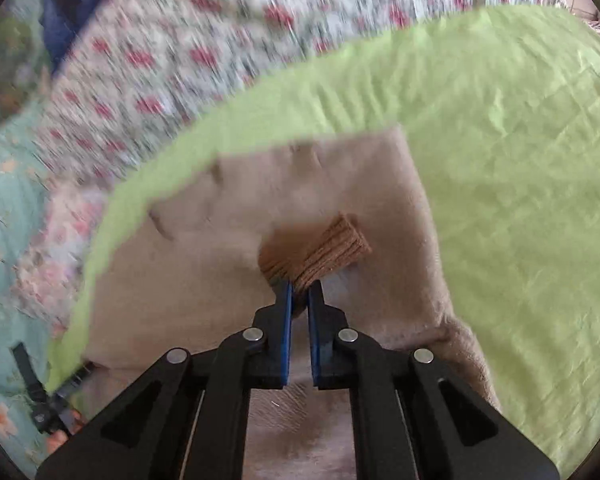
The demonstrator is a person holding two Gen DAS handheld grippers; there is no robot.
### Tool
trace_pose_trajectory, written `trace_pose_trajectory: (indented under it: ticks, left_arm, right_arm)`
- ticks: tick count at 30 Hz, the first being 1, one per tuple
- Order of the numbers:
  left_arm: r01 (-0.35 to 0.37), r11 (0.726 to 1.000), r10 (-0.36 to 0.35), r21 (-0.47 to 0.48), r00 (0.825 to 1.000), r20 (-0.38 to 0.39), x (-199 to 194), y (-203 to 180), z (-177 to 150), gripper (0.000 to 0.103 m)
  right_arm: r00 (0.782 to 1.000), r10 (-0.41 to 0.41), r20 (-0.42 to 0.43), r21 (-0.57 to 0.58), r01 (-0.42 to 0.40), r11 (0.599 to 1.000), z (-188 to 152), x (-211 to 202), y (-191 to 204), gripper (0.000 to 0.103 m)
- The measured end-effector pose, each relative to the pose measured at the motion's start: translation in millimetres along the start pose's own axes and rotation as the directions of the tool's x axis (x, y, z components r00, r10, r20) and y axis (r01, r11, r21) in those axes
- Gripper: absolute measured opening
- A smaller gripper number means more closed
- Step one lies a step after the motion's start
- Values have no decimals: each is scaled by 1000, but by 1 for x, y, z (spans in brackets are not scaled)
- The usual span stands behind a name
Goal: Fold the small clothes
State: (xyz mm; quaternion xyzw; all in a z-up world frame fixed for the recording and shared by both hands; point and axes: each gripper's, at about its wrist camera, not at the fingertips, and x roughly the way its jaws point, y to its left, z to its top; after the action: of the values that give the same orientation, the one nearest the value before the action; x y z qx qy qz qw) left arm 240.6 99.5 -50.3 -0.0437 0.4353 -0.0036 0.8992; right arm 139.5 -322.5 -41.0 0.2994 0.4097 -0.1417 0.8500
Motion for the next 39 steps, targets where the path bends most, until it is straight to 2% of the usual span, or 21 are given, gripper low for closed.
trace_pose_trajectory:
  ticks: [1, 2, 3, 4, 6, 7, 8, 9, 10, 12, 14, 15, 16, 18, 20, 24, 26, 32, 34, 37, 39]
  left_arm:
    - [1, 1000, -1, -3, 1000, 1, -1, 0, -1, 68]
    - [5, 1000, -5, -9, 1000, 3, -2, 1, -1, 68]
    - [9, 1000, -9, -14, 1000, 4, -2, 3, -2, 68]
    - [12, 1000, -12, -19, 1000, 5, -2, 3, -2, 68]
    - [10, 1000, -10, -24, 1000, 6, -2, 3, -2, 68]
    - [4, 1000, -4, -22, 1000, 8, -2, 2, -2, 69]
    - [2, 1000, -1, -21, 1000, 9, -2, 1, -2, 69]
    - [3, 1000, -3, -22, 1000, 9, -2, 1, -3, 69]
    - [7, 1000, -6, -24, 1000, 8, -2, 2, -2, 69]
    - [23, 999, -23, -37, 1000, 6, -1, 5, -2, 69]
    - [38, 998, -38, -47, 999, 1, -1, 8, -1, 69]
    - [45, 998, -45, -49, 999, -5, -1, 9, -1, 69]
    - [46, 998, -47, -42, 999, -13, -2, 8, -1, 69]
    - [45, 999, -45, -28, 999, -25, -7, 8, -3, 69]
    - [76, 997, -77, -21, 996, -38, -21, 9, -12, 67]
    - [228, 973, -229, -35, 972, -56, -60, 17, -44, 67]
    - [266, 963, -268, -28, 962, -61, -77, 19, -61, 68]
    - [363, 932, -354, 24, 921, -160, -120, 21, -134, 73]
    - [378, 925, -364, 45, 912, -188, -129, 18, -156, 75]
    - [411, 905, -384, 106, 899, -210, -144, 10, -190, 81]
    - [449, 883, -412, 138, 881, -232, -151, 3, -210, 81]
  right_arm:
    - [1000, -19, 7, 12, 19, 1000, 0, -2, -1, 9]
    - [995, -90, 37, 17, 90, 996, 0, -10, -1, 10]
    - [984, -148, 96, 23, 146, 989, 1, -24, 0, 16]
    - [978, -150, 143, 33, 147, 989, 1, -35, 1, 16]
    - [974, -64, 218, -6, 67, 998, 5, -55, 13, 16]
    - [978, -23, 209, -45, 33, 998, 9, -54, 20, 16]
    - [982, 9, 191, -60, 3, 998, 12, -50, 23, 22]
    - [988, 63, 141, -77, -53, 996, 16, -37, 27, 27]
    - [993, 71, 100, -90, -62, 994, 19, -24, 29, 28]
    - [1000, -3, 13, -96, 4, 995, 20, 4, 25, 28]
    - [996, -70, -63, -50, 67, 997, 18, 24, 6, 27]
    - [997, -56, -48, -26, 55, 998, 17, 19, -2, 25]
    - [996, -87, -29, -26, 86, 996, 15, 10, -6, 25]
    - [992, -122, 16, -28, 122, 992, 12, -14, -11, 32]
    - [999, -38, 38, -15, 38, 999, 6, -39, -22, 33]
    - [997, 59, 45, -79, -55, 995, -23, -92, -30, 42]
    - [994, 104, 28, -105, -100, 989, -44, -111, -32, 45]
    - [982, 186, -32, -124, -189, 974, -103, -145, -51, 47]
    - [970, 230, -74, -132, -239, 962, -129, -158, -61, 48]
    - [957, 260, -128, -145, -278, 950, -158, -172, -71, 51]
    - [949, 268, -164, -152, -293, 944, -178, -179, -76, 53]
